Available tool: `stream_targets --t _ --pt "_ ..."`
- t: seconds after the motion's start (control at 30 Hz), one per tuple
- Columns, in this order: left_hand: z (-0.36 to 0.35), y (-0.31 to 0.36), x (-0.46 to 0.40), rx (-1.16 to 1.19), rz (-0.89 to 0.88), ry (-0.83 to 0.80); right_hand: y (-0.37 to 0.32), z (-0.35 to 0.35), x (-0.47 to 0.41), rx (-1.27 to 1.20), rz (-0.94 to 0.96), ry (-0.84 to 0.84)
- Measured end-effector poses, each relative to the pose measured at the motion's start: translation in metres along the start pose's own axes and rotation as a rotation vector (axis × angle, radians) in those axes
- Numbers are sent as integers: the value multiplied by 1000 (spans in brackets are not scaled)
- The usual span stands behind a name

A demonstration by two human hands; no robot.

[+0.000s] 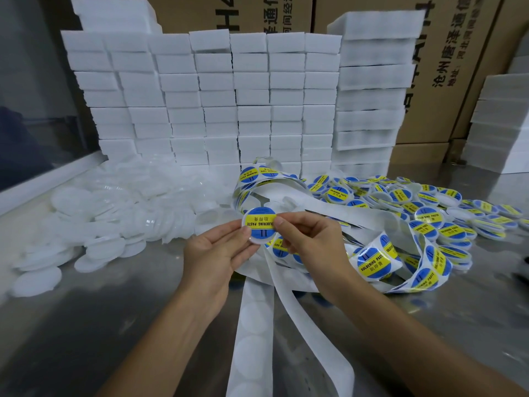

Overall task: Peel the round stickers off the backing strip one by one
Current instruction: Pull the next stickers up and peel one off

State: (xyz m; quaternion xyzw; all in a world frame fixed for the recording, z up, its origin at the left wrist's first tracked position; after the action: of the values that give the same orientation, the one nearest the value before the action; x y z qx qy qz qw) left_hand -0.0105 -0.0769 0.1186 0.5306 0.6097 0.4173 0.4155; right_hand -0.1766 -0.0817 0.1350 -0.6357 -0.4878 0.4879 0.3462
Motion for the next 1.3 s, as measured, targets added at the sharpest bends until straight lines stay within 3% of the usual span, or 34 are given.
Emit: stream_targets --t 0.57,1.07,1.2,1.3 --pt "0 2 2 15 -4 30 3 2 -1 25 1 -4" --pt "-5 17 12 -344 -304 72 1 9 -5 195 99 51" --pt "-4 16 9 -205 -229 32 -6 12 -1 420 291 108" --pt "-9 13 9 -28 -139 -55 -6 7 4 427 357 77"
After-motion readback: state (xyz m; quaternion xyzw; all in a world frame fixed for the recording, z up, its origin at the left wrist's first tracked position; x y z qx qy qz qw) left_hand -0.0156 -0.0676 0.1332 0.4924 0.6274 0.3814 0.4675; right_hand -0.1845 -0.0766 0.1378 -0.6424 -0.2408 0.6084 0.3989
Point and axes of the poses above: each hand's wrist, its own x-axis away from the middle knuckle, its own z-axis out of the back of the hand, y = z × x, the point moved 6 cm from there along -x, towards the middle knuckle, and after that the axes turned 11 degrees about -x, right-handed, at the moved point
